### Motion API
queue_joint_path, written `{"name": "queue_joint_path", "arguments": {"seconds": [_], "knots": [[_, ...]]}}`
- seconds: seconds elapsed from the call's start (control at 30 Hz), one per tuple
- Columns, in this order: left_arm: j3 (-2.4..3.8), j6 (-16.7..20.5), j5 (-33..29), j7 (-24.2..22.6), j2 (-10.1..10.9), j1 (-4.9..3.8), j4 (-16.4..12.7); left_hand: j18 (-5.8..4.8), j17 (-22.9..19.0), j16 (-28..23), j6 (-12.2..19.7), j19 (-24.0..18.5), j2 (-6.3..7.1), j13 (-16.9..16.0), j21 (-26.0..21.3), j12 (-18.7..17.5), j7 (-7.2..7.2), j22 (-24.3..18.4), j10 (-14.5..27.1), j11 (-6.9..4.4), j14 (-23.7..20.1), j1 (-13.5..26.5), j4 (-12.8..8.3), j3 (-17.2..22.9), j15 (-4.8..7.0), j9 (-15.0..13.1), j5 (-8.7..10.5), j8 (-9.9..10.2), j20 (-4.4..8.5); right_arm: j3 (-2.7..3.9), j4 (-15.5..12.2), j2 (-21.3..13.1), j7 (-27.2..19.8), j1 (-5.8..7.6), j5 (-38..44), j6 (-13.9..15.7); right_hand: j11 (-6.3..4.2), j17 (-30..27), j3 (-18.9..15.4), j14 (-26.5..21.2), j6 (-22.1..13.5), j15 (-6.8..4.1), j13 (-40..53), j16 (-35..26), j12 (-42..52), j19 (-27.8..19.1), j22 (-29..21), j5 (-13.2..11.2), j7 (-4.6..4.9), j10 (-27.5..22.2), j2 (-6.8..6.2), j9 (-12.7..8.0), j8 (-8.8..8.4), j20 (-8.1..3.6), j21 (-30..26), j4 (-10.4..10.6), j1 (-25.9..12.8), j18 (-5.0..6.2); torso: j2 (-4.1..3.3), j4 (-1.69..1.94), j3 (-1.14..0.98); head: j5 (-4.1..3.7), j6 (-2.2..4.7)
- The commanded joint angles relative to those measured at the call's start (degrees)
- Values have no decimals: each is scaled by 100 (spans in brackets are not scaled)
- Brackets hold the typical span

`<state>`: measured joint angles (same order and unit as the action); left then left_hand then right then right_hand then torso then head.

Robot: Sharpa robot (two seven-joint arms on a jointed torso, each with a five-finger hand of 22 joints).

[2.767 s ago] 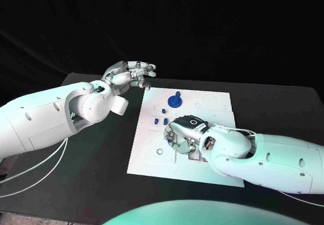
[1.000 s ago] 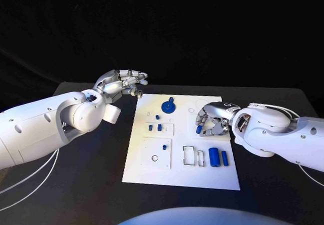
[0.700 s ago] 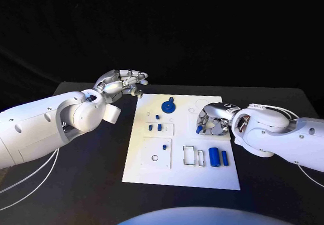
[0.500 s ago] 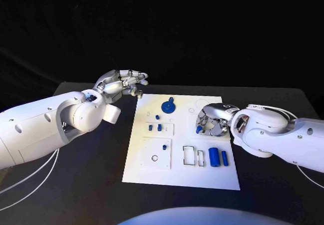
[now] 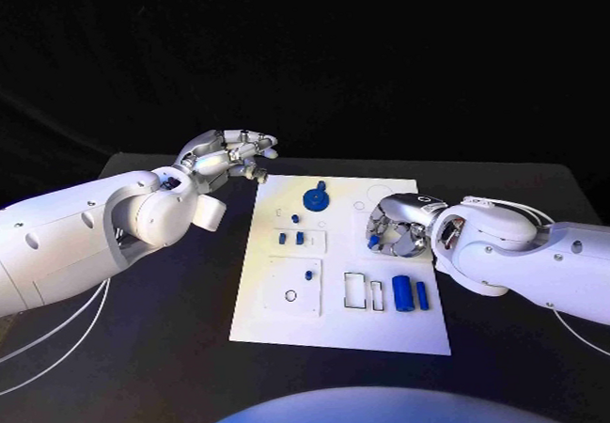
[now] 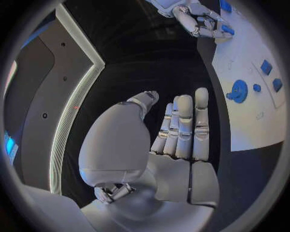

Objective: Assemble the parts on the task board

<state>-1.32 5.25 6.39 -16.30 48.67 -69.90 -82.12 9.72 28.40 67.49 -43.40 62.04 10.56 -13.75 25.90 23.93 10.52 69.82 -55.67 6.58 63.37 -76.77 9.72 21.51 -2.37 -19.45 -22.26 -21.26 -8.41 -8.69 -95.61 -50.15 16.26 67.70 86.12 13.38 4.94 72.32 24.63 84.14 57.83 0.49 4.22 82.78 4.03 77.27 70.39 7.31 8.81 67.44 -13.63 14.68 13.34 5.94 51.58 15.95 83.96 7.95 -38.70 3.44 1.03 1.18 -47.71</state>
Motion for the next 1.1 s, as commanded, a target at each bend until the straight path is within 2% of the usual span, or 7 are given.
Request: {"name": "queue_joint_path", "arguments": {"seconds": [0.03, 0.13, 0.47, 0.63, 0.77, 0.93, 1.1], "knots": [[4, -94, -15, -15, -4, -2, -11, 63, -5, 3, 28, 41, 26, 10, -14, 27, 4, -6, 35, 1, -47, -18, -25, 11, -4, -5, 29, -40, 4, -2, -11, 12, 49, -9, 42, 116, 50, 34, 46, 229, -90, 13, -4, 47, -26, 28, 8, 1, 12, -40, -70, -19, -44, 27, -14, -17, -23, -66, 2, 3, 1, -1, -4], [4, -97, -14, -13, -4, -2, -10, 63, -5, 3, 28, 41, 26, 10, -14, 27, 4, -6, 35, 1, -47, -18, -25, 11, -4, -5, 29, -40, 4, -2, -14, 19, 49, -11, 49, 156, 66, 37, 42, 229, -148, 27, 2, 51, -25, 24, 7, 0, 37, -61, -134, -30, -78, 39, -27, -23, -72, -64, 0, 0, 3, -4, -3], [4, -100, -10, -11, -7, -2, -6, 63, -6, 5, 35, 42, 28, 10, -14, 29, 5, -7, 38, 1, -46, -19, -27, 10, -4, -4, 39, -42, 4, -2, -11, 32, 56, -15, 61, 177, 33, 90, 159, 241, -64, 8, 44, 79, 30, 55, 58, 37, -3, 57, -77, -2, -31, 38, 52, -53, -70, -72, 3, 1, 1, -4, -10], [4, -98, -8, -9, -5, -2, -5, 63, -6, 5, 35, 42, 28, 10, -14, 29, 5, -7, 38, 1, -46, -19, -27, 10, -4, -4, 39, -42, 4, -2, 0, 31, 79, -16, 86, 192, -48, 153, 473, 256, 92, -59, 112, 113, 88, 91, 130, 3, -82, 272, 52, 81, 80, -15, 152, -190, 25, -84, 6, 1, 2, -6, -12], [4, -98, -4, -6, -4, -2, -5, 63, -6, 5, 35, 42, 28, 10, -14, 29, 5, -7, 38, 1, -46, -19, -27, 10, -4, -4, 39, -42, 4, -2, 2, 31, 112, -18, 152, 219, -120, 194, 794, 265, 228, -122, 188, 133, 122, 116, 203, -161, -138, 462, 156, 200, 208, -75, 240, -450, 121, -99, 5, 0, 0, -1, -15], [3, -91, 1, 0, -3, -2, -3, 63, -6, 5, 35, 42, 28, 10, -14, 29, 5, -7, 38, 1, -46, -19, -27, 10, -4, -4, 39, -42, 4, -2, -1, 37, 129, -22, 228, 263, -164, 225, 970, 272, 306, -157, 261, 146, 136, 129, 265, -242, -167, 592, 192, 317, 313, -112, 308, -668, 91, -111, 4, -1, -1, -4, -16], [3, -88, 9, 3, -3, -2, 2, 63, -6, 9, 58, 44, 26, 11, -13, 36, 9, -9, 45, 3, -46, -19, -29, 11, -5, -1, 56, -44, 3, -2, -24, 43, 122, -25, 269, 404, -170, 255, 1026, 279, 303, -164, 289, 158, 122, 134, 292, -296, -170, 611, 215, 365, 341, -121, 338, -744, 50, -117, 2, 0, -1, -1, 0]]}}
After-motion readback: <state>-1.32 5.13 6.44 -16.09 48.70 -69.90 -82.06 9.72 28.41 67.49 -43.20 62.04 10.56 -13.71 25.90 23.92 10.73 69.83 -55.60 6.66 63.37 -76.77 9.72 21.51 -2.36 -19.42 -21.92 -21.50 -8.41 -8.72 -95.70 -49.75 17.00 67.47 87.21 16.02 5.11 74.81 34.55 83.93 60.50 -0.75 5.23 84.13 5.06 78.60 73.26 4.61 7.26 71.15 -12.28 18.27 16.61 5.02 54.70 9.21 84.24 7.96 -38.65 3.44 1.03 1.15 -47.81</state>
